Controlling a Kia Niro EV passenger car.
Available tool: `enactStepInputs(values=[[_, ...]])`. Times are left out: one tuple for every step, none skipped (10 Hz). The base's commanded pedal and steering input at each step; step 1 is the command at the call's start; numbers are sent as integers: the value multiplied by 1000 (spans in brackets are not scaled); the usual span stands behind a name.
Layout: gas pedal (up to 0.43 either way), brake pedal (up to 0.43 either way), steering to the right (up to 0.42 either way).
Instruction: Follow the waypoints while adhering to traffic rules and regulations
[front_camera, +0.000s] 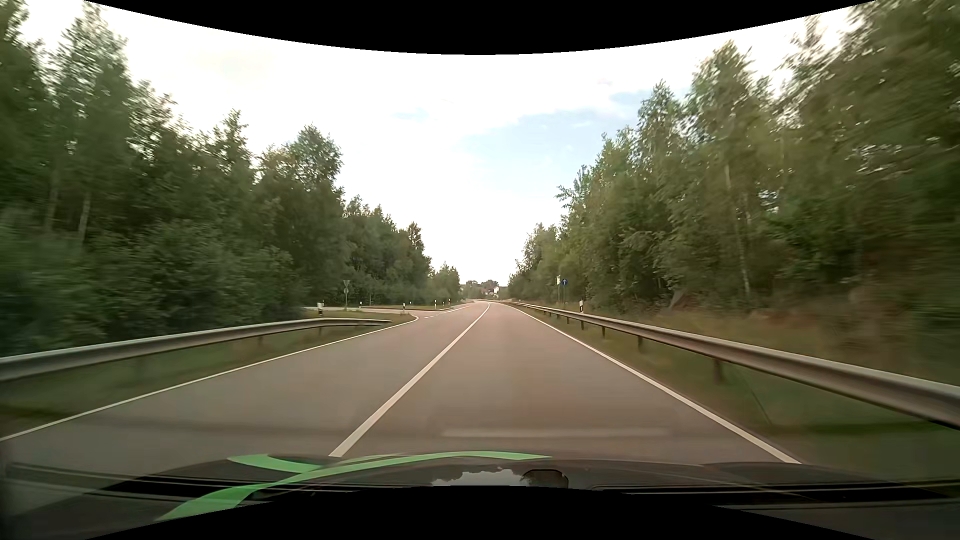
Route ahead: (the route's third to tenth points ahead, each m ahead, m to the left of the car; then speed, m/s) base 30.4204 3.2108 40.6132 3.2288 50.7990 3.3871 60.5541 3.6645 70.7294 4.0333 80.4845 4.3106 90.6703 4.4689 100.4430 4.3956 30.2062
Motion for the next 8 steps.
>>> enactStepInputs(values=[[331, 0, -3], [339, 0, -4], [339, 0, -3], [339, 0, -4], [319, 0, -4], [311, 0, -4], [311, 0, -4], [311, 0, -4]])
